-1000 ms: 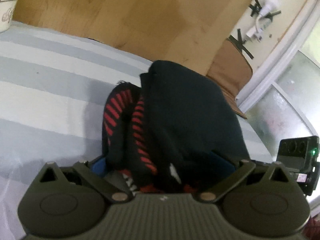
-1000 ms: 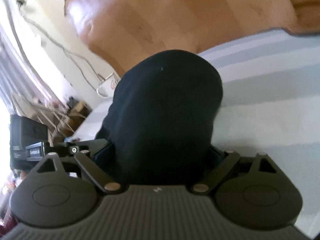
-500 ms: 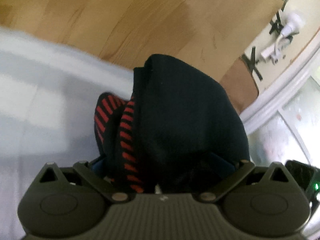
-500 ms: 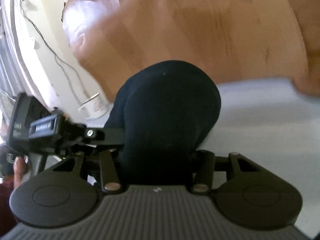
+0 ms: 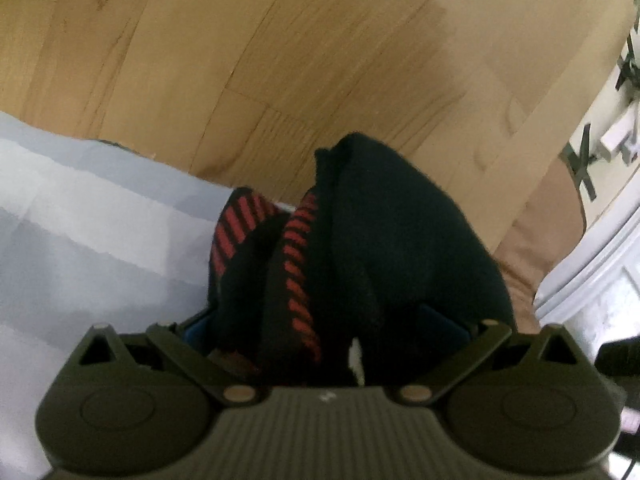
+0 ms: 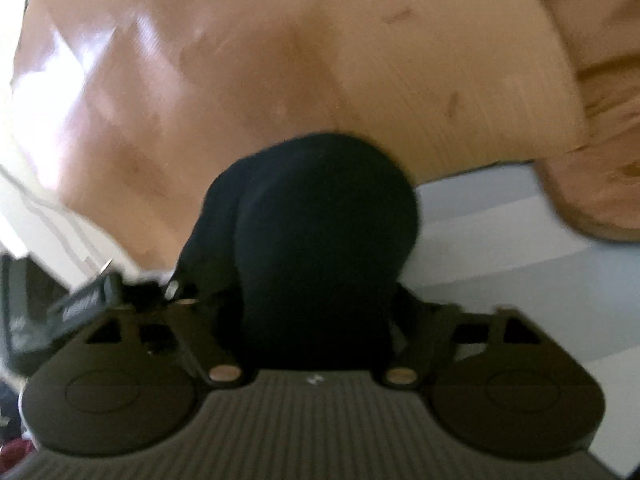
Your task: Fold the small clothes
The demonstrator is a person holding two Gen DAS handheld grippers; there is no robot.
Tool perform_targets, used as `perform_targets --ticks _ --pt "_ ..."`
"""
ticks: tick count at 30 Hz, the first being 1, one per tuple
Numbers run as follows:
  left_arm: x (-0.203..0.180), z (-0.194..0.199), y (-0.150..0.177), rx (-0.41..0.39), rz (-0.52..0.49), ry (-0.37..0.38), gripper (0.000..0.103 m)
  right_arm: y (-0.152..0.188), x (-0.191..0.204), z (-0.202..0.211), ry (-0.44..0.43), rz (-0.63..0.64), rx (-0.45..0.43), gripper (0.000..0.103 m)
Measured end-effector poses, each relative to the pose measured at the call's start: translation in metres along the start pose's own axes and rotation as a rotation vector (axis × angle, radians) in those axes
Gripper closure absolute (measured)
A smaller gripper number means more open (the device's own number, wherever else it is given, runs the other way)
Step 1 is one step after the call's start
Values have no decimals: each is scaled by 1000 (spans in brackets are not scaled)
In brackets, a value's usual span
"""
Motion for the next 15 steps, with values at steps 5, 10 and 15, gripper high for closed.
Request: perform_targets --ticks 5,10,15 --pt "-7 24 22 -58 -91 -126 0 2 1 12 45 6 -30 13" --pt "-2 59 47 -84 -109 -177 0 14 13 29 87 16 -25 13" --pt "-13 79 71 -147 -188 -325 0 32 38 52 162 100 -26 13"
Point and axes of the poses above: each gripper's, at about its wrist camera, not at the fingertips, and z roughly against the way its jaws point, x to its left, y to its underside, the point moved 1 cm from there along -z, roughly the way its jaws point, and after that the axes turned 13 degrees about z, right-handed, at the moved point
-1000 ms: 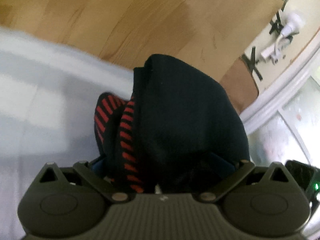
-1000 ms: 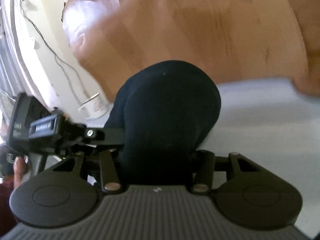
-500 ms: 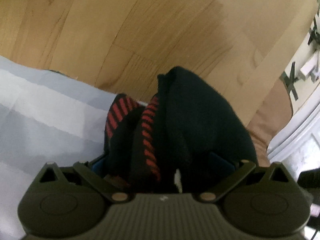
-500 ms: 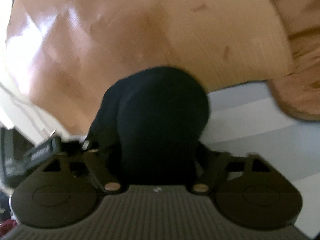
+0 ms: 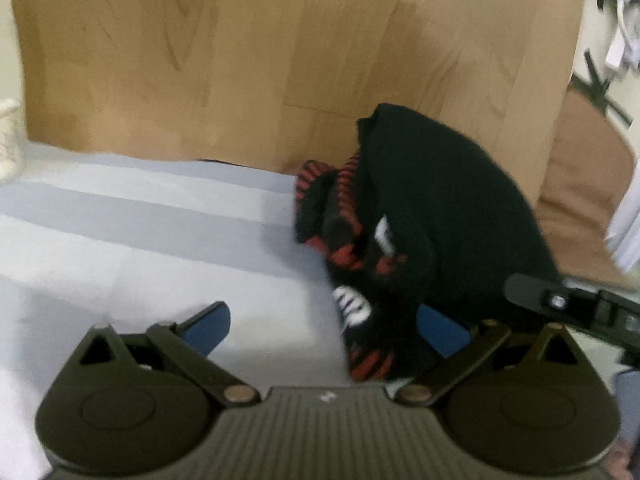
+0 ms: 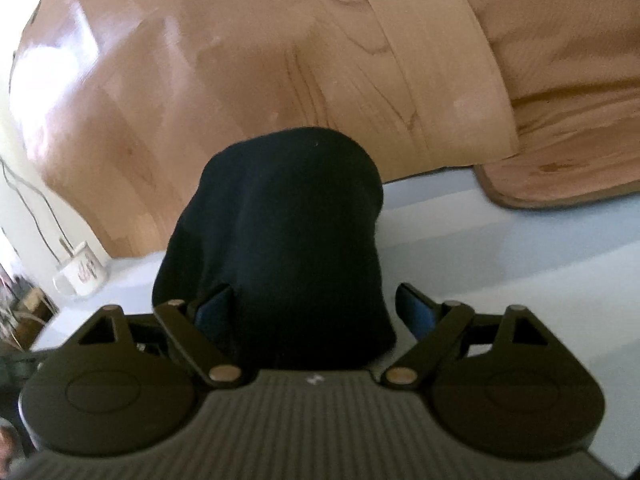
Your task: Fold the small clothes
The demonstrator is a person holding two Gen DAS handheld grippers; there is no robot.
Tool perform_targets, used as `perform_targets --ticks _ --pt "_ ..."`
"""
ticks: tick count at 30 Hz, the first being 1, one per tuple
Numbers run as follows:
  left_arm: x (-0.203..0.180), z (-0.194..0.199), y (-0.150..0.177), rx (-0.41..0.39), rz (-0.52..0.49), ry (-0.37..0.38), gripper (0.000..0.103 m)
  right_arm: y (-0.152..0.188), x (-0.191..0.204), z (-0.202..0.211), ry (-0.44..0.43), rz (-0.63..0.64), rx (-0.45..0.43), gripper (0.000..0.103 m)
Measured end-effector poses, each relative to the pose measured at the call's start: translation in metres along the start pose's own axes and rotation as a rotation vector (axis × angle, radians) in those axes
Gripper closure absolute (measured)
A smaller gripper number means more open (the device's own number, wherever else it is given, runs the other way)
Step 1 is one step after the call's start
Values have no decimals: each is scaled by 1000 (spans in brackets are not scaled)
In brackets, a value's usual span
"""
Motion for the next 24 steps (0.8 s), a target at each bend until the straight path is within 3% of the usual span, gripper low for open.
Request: perform_targets --ticks 3,8,14,20,24 --pt "-3 15 16 -7 -45 -26 0 10 16 16 59 69 -3 13" --pt "-6 39 33 -86 -92 -87 0 31 27 41 107 67 7 13" --pt "-5 63 47 -129 -112 -143 0 49 27 68 139 -25 -10 13" --pt "-8 77 56 -181 -138 -176 0 61 43 89 179 18 -52 13" --pt "-8 81 59 -209 -140 -187 0 66 51 94 199 42 -63 5"
Point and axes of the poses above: each gripper's, at about its wrist camera, not at the fingertips, and z roughly against the way its jaws point, x to its left, y to its underside, the point moved 1 cm from there along -z, roughly the way its jaws point, and after that the axes turned 13 degrees about z, right-handed, at the moved point
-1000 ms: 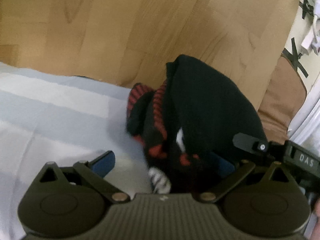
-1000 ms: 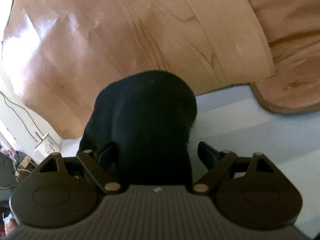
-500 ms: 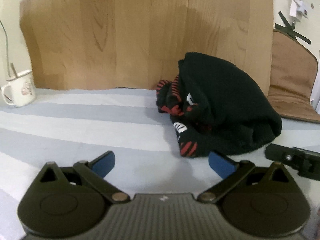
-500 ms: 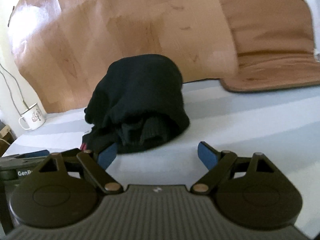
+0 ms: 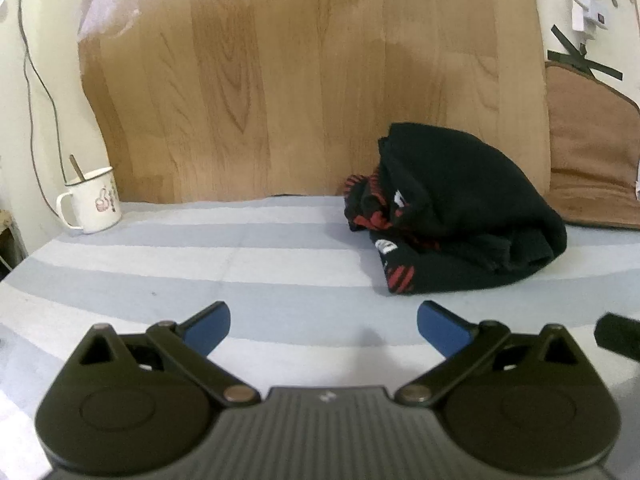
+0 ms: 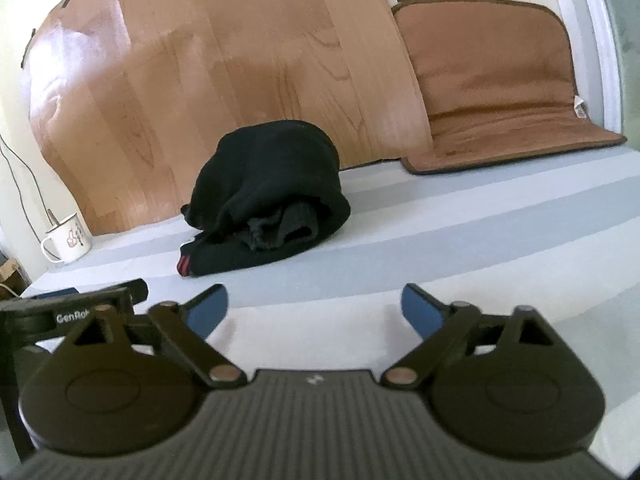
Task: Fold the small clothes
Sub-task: 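Open both grippers and pull them back from the bundle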
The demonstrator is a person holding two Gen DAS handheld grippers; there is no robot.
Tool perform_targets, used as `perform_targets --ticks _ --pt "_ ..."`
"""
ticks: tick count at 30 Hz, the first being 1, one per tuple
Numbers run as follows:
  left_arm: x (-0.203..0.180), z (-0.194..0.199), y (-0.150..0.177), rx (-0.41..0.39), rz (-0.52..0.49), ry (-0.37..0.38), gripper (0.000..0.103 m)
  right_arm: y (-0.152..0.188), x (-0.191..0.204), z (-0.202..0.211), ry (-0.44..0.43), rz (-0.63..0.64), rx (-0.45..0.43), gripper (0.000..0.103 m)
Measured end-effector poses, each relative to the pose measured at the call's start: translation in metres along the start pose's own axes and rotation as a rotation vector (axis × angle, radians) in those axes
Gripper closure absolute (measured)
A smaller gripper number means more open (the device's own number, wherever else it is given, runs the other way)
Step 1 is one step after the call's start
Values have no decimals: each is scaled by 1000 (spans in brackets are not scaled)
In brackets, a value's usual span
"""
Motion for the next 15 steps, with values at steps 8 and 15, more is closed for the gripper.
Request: perform_targets --ticks 8,15 --pt "0 3 -1 -36 -1 -26 0 2 3 1 31 -11 5 0" --pt "-3 9 1 -95 -10 -38 0 6 -3 5 9 -55 -27 0"
Point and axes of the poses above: each gripper's, at about its wrist camera, not at the fingertips, and z roughly against the way its jaws point, x to its left, y to its underside, the point moved 1 cm from there along -z, roughly the way its jaws point, and after that the axes turned 13 degrees about z, right-handed, at the moved point
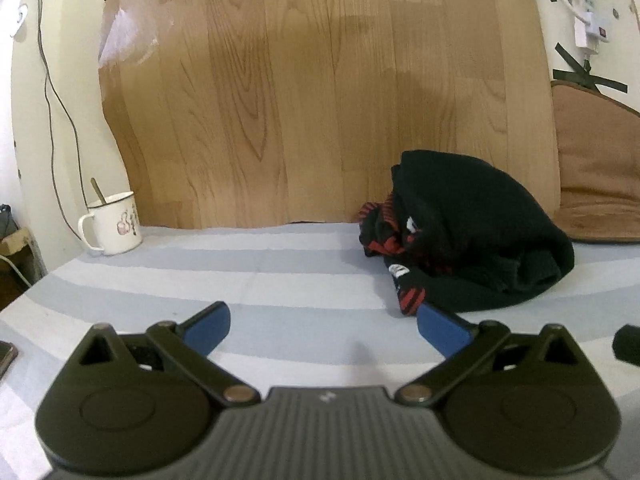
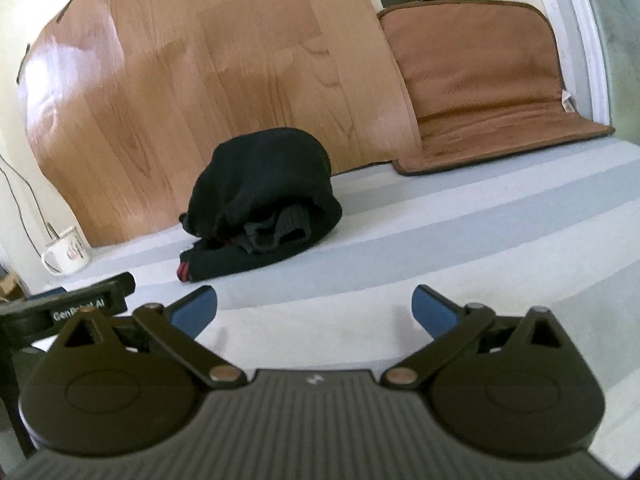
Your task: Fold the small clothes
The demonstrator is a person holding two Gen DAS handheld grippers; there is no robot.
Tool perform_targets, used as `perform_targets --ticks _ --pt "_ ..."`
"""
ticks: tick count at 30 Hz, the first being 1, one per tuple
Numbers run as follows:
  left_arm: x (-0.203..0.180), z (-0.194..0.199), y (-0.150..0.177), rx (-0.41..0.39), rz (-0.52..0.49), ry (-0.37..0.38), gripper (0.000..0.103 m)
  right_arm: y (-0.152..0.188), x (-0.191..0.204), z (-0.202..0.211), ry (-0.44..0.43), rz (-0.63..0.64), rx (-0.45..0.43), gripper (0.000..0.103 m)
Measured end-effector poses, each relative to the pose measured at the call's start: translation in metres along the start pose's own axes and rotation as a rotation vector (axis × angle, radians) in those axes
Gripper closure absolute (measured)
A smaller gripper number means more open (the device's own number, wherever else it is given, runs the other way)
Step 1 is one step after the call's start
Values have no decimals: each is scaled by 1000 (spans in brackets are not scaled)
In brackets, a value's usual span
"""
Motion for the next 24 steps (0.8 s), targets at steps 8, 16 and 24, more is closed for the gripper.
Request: perform_targets --ticks 8,16,24 --pt "-2 0 0 -15 -17 -33 0 0 -5 -6 -21 -55 57 0" --pt "1 -3 -1 14 -16 -37 0 0 -5 -5 -27 -47 62 0" --pt "4 -5 -1 43 -8 -25 0 -1 9 -1 -24 53 43 0"
Point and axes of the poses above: each gripper's, at about its wrist camera, not at the fingertips, and z roughly against the way its jaws point, x to its left, y to its underside, the point moved 1 cm from there along -z, roughly the way its jaws point, and after that the axes turned 13 degrees about z, right-handed, at the moved point
